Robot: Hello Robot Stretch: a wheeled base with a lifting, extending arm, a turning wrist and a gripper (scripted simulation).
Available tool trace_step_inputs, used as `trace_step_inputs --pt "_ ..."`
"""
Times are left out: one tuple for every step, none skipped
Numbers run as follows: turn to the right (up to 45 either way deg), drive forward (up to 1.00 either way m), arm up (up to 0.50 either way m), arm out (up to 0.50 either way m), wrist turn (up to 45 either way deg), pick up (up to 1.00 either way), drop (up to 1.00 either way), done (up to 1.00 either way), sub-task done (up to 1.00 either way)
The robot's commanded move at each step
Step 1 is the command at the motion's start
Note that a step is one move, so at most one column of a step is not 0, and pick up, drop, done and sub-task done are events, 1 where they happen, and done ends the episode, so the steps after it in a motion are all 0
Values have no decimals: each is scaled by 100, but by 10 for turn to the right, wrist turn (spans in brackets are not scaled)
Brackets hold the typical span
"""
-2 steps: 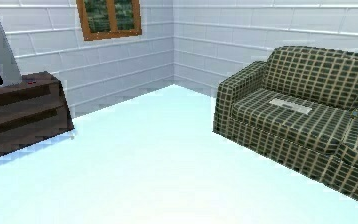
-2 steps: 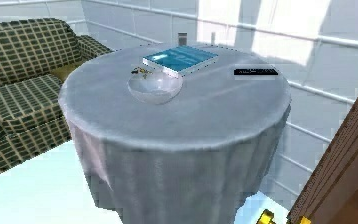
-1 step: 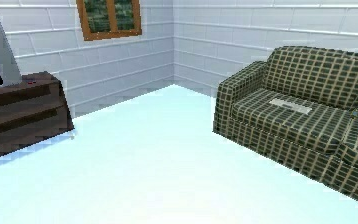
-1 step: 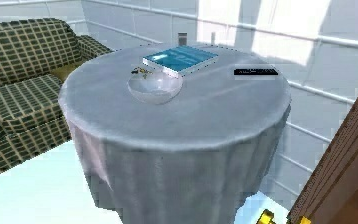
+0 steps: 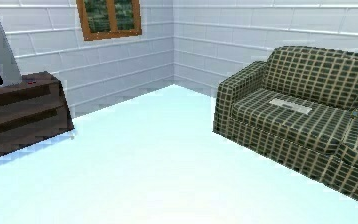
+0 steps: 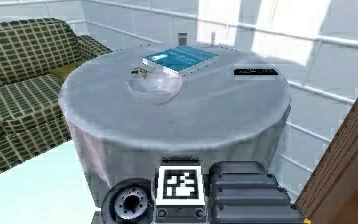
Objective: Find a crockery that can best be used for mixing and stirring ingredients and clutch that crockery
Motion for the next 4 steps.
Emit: trace_step_inputs --pt "0 0 0 26 0 0 0 0 0" --pt "0 0 0 0 450 0 0 0 0" --pt "0 0 0 0 450 0 0 0 0" --pt "0 0 0 0 450 0 0 0 0"
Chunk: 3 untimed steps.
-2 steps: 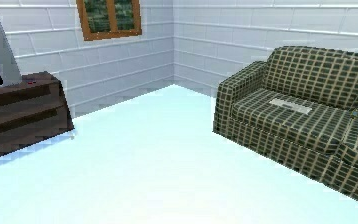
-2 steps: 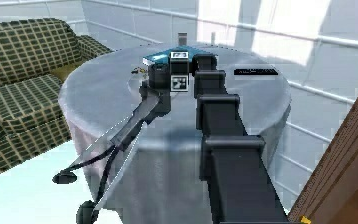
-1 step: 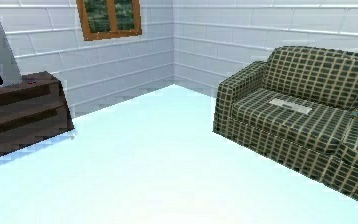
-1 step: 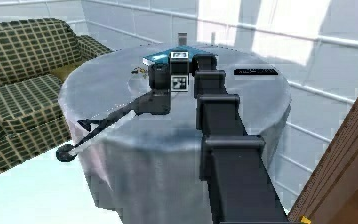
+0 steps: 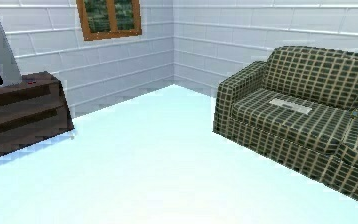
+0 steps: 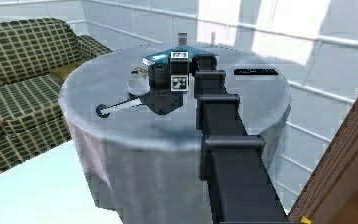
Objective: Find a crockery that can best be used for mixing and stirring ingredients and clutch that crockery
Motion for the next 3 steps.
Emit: trace_step_inputs --pt "0 0 0 0 360 0 0 0 0" --pt "0 0 0 0 0 100 0 0 0" --pt "0 0 0 0 0 0 0 100 0"
